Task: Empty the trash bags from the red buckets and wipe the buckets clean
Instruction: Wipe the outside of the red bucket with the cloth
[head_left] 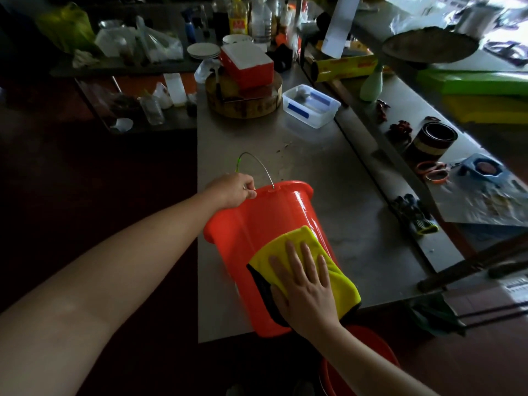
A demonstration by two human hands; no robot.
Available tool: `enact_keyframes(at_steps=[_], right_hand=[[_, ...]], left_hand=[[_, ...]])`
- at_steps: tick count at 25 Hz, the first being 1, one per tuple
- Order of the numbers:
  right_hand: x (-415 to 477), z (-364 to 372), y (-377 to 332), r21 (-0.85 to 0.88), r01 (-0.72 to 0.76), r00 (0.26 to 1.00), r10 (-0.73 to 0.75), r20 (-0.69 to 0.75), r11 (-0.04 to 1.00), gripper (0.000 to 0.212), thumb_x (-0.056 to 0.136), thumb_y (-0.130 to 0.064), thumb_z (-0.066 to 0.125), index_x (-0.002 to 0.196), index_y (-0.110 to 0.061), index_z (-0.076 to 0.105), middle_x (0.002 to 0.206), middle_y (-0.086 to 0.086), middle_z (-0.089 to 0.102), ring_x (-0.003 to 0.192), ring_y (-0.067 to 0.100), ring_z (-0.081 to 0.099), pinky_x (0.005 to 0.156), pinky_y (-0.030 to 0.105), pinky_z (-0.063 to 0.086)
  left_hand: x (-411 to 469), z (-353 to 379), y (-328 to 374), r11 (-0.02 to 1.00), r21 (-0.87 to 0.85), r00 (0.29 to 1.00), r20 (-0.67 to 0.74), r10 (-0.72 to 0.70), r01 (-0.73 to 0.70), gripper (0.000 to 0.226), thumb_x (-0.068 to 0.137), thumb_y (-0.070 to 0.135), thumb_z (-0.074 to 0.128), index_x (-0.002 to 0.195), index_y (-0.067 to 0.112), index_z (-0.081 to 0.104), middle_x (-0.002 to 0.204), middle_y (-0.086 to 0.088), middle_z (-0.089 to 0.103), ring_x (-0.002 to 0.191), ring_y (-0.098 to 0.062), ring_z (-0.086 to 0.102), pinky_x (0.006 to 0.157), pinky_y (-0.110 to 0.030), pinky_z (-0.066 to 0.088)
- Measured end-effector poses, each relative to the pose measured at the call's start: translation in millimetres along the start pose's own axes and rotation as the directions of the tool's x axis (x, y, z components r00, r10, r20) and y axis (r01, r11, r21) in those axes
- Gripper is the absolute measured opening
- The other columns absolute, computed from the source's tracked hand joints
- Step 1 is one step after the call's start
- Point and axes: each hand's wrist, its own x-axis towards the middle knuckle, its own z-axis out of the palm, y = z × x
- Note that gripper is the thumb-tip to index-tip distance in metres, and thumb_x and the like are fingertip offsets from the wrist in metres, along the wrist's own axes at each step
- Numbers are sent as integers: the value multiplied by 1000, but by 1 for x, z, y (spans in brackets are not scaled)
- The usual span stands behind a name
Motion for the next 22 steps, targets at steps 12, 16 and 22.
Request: enact_keyframes(at_steps=[12,16,22], right_hand=[[104,-21,-10,96,-41,997,34,72,995,58,105,-59,21,160,-42,13,169,-2,-15,152,27,-25,124,56,-2],[125,-26,2,131,-59,995,48,84,990,59,105,-63,19,160,-43,8,169,-3,-14,153,26,-22,125,55,-1],[54,-15,28,189,-113,993,103,62,975,59,105,-64,20,159,-47,3,169,1,-15,154,20,-21,127,46,1]], left_hand=[[-5,1,-1,1000,13,1000,-13,-4,4,13,95,38,63,102,27,64,109,2,68,101,-22,61,76,-31,40],[-4,1,2,999,36,1000,-25,-5,6,10,95,39,62,98,29,63,107,2,67,97,-21,60,74,-32,40],[-9,2,-1,1000,1,999,-36,-6,6,10,94,36,65,96,27,64,104,1,68,93,-19,60,74,-30,40]])
